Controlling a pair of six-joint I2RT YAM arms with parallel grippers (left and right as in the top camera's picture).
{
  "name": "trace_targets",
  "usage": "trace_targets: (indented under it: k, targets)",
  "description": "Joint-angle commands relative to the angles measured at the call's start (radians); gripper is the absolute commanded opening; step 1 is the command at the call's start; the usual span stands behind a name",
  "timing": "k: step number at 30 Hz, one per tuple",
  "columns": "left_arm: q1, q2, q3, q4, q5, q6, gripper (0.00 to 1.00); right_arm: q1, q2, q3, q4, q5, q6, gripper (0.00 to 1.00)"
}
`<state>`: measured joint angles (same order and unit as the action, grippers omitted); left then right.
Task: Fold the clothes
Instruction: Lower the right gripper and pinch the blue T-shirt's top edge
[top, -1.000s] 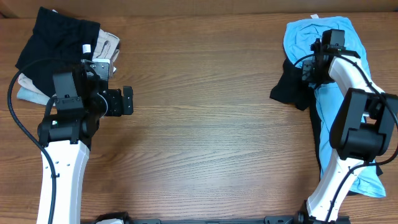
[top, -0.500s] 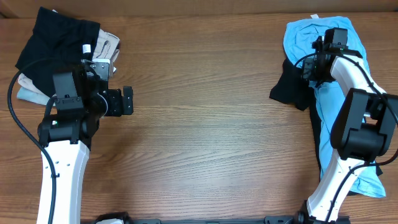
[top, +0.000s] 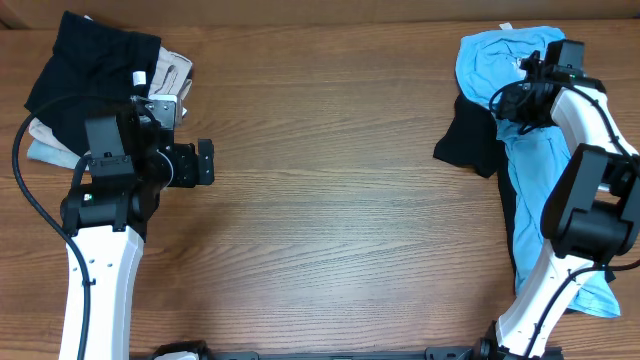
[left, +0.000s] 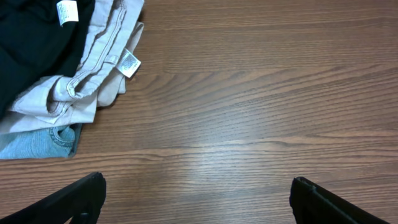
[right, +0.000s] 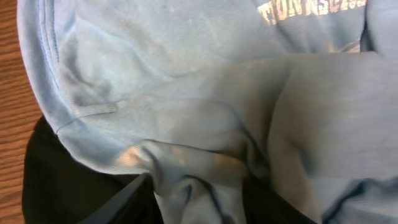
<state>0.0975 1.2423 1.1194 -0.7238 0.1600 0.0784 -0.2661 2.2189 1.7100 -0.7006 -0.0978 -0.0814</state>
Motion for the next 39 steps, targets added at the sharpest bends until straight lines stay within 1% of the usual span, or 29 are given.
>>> trace_targets:
  k: [1, 3, 6, 10, 12, 16, 19, 20, 21, 22, 23, 24, 26, 34, 37, 39]
  targets:
    - [-0.006, 0.011, 0.018, -0.005, -0.005, 0.012, 0.96, 0.001, -0.017, 0.01, -0.001, -0.008, 0.003, 0.45]
    - [-0.006, 0.014, 0.018, -0.013, -0.006, 0.012, 0.96, 0.001, 0.001, 0.01, -0.01, -0.009, 0.003, 0.4]
    - [-0.006, 0.014, 0.018, -0.013, -0.006, 0.012, 0.96, 0.002, 0.016, 0.01, -0.024, -0.009, 0.002, 0.36]
    - [-0.006, 0.014, 0.018, -0.008, -0.006, 0.012, 0.96, 0.003, 0.015, 0.011, -0.03, -0.009, -0.002, 0.25]
    - [-0.006, 0.014, 0.018, -0.005, -0.006, 0.012, 0.96, 0.003, 0.015, 0.013, -0.03, -0.009, -0.001, 0.17]
    - [-0.006, 0.014, 0.018, 0.0, -0.006, 0.012, 0.95, 0.003, 0.014, 0.013, -0.029, -0.01, -0.001, 0.1]
    - [-0.006, 0.014, 0.018, 0.004, -0.007, 0.012, 0.95, 0.003, 0.014, 0.013, -0.026, -0.009, -0.001, 0.1]
    - [-0.006, 0.014, 0.018, 0.005, -0.007, 0.012, 0.95, 0.003, 0.015, 0.013, -0.023, -0.009, -0.001, 0.11]
    - [-0.006, 0.014, 0.018, 0.006, -0.007, 0.012, 0.95, 0.003, 0.015, 0.013, -0.02, -0.009, -0.001, 0.16]
    - [-0.006, 0.014, 0.018, 0.006, -0.007, 0.012, 0.95, 0.003, 0.016, 0.013, -0.017, -0.009, -0.001, 0.22]
    - [-0.006, 0.014, 0.018, 0.006, -0.007, 0.012, 0.95, 0.003, 0.016, 0.013, -0.015, -0.009, -0.001, 0.26]
    - [-0.006, 0.014, 0.018, 0.006, -0.007, 0.012, 0.95, 0.003, 0.016, 0.012, -0.012, -0.009, -0.001, 0.29]
    - [-0.006, 0.014, 0.018, 0.006, -0.007, 0.012, 0.95, 0.003, 0.016, 0.011, -0.01, -0.009, -0.002, 0.31]
    - [-0.006, 0.014, 0.018, 0.006, -0.007, 0.012, 0.95, 0.006, 0.03, 0.011, -0.011, -0.028, -0.006, 0.31]
    - [-0.006, 0.014, 0.018, 0.007, -0.007, 0.012, 0.95, 0.011, 0.05, 0.011, -0.013, -0.028, -0.005, 0.31]
    - [-0.006, 0.014, 0.018, 0.006, -0.007, 0.012, 0.95, 0.016, 0.063, 0.011, -0.014, -0.028, -0.005, 0.28]
